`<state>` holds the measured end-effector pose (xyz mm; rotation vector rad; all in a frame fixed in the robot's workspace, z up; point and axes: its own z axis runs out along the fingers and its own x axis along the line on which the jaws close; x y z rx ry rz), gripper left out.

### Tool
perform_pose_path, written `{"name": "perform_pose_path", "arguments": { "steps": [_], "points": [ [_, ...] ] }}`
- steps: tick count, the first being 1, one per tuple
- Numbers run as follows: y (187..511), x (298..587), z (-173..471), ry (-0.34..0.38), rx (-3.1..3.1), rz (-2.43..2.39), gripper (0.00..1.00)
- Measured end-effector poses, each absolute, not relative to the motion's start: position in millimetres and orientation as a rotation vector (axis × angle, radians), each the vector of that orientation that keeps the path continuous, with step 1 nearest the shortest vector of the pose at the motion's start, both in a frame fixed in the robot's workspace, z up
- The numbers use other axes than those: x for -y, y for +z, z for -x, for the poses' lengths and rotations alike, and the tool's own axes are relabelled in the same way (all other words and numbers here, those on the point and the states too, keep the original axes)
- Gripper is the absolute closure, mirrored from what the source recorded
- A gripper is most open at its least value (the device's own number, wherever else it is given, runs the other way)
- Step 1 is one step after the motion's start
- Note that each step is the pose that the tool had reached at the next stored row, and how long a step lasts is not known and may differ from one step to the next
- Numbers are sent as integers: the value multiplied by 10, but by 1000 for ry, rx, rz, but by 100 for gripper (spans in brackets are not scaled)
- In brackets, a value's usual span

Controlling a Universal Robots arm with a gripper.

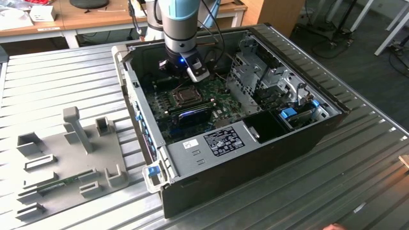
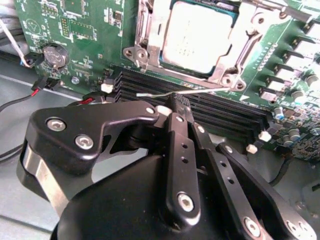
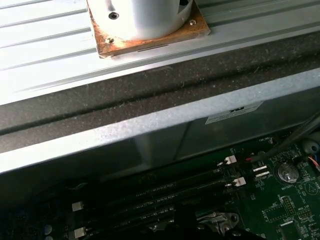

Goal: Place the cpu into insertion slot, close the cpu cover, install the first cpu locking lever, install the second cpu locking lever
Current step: 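Install the first cpu locking lever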

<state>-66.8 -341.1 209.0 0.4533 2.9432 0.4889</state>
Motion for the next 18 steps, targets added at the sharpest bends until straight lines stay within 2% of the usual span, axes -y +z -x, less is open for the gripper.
{"name": "perform_pose_path", "arguments": {
  "steps": [18],
  "points": [
    [2074, 3411, 648, 489, -2943, -453, 90]
  ]
}}
